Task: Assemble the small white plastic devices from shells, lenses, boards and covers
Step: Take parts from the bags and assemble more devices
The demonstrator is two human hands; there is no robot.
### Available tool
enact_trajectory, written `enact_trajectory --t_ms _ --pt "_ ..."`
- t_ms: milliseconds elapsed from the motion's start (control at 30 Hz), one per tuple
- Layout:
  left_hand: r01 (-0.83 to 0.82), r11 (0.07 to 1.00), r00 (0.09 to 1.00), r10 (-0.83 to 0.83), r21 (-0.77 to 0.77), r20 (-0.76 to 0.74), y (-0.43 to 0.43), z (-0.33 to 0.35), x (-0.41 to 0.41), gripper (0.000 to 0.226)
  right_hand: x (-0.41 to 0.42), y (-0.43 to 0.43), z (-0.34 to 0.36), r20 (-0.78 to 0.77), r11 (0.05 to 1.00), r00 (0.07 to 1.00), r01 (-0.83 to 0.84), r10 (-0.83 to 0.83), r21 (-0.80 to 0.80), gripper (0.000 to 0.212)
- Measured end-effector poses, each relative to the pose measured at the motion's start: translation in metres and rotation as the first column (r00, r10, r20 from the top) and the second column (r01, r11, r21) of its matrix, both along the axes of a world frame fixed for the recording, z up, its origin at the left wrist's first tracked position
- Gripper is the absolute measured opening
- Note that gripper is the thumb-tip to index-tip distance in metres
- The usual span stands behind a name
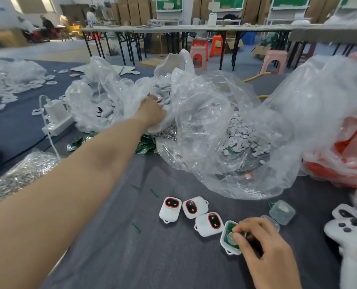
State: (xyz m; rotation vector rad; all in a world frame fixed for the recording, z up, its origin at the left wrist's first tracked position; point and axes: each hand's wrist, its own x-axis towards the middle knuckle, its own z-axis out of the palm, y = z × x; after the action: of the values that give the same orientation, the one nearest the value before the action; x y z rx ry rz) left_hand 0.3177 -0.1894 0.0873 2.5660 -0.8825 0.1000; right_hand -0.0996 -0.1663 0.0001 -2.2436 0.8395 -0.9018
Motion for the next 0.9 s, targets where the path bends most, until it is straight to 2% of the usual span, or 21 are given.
enact_trajectory --t_ms 67,133,167,233,300,367,433,500,567,633,700,767,833,900 --pt "-0.035 0.999 0.999 0.034 -0.022 -0.039 0.0 -0.003 0.007 0.057 0.0 0.0 -0.001 0.005 1.0 1.0 0.007 -0.007 -0.016 0.041" --pt "-0.027 0.999 0.991 0.023 -0.028 -0.134 0.004 -0.004 0.008 0.044 0.001 -0.001 -0.002 0.004 1.0 1.0 0.012 -0.012 -0.027 0.041" --pt "-0.024 0.997 0.989 0.013 -0.073 -0.144 0.007 -0.004 0.007 0.036 0.001 -0.001 -0.002 0.004 1.0 1.0 0.013 -0.013 -0.028 0.041" --pt "0.038 0.998 0.994 -0.044 -0.057 -0.096 0.01 -0.006 0.005 0.031 0.001 -0.001 -0.002 0.005 1.0 1.0 0.011 -0.011 -0.023 0.04" --pt "-0.014 0.973 0.995 -0.009 -0.229 -0.102 0.012 -0.005 0.01 0.03 0.001 -0.001 -0.002 0.006 1.0 1.0 0.007 -0.007 -0.006 0.038" --pt "0.014 0.986 0.998 -0.003 -0.166 0.067 0.018 -0.003 0.016 0.03 0.001 -0.001 -0.001 -0.003 1.0 1.0 0.0 0.0 -0.001 0.037" --pt "0.11 0.989 0.983 -0.094 -0.097 0.157 0.024 -0.004 0.019 0.03 0.0 -0.001 0.0 -0.014 1.0 1.0 -0.006 0.006 0.0 0.035" --pt "0.176 0.981 0.968 -0.159 -0.076 0.194 0.03 -0.001 0.021 0.036 0.0 -0.001 0.001 -0.021 1.0 1.0 -0.008 0.008 0.002 0.035" --pt "0.153 0.988 0.965 -0.146 -0.013 0.216 0.035 0.002 0.023 0.039 -0.001 -0.001 0.001 -0.019 1.0 1.0 -0.014 0.014 0.011 0.036" --pt "0.12 0.988 0.965 -0.139 0.099 0.224 0.038 0.006 0.024 0.032 -0.001 -0.001 0.0 -0.017 1.0 1.0 -0.014 0.015 0.021 0.038" --pt "0.088 0.989 0.975 -0.11 0.117 0.191 0.042 0.013 0.022 0.023 -0.002 -0.002 -0.001 -0.022 0.999 1.0 -0.018 0.019 0.039 0.041" --pt "0.073 0.997 0.976 -0.079 0.035 0.205 0.041 0.016 0.016 0.019 -0.003 -0.002 -0.001 -0.025 0.998 0.999 -0.033 0.035 0.052 0.041" --pt "0.076 0.985 0.966 -0.034 -0.158 0.256 0.041 0.02 0.005 0.018 -0.003 -0.002 0.0 -0.019 0.997 0.999 -0.044 0.045 0.064 0.037" --pt "0.074 0.924 0.972 0.016 -0.375 0.233 0.041 0.025 -0.013 0.017 -0.002 -0.003 0.0 -0.021 0.996 0.999 -0.044 0.045 0.075 0.032"
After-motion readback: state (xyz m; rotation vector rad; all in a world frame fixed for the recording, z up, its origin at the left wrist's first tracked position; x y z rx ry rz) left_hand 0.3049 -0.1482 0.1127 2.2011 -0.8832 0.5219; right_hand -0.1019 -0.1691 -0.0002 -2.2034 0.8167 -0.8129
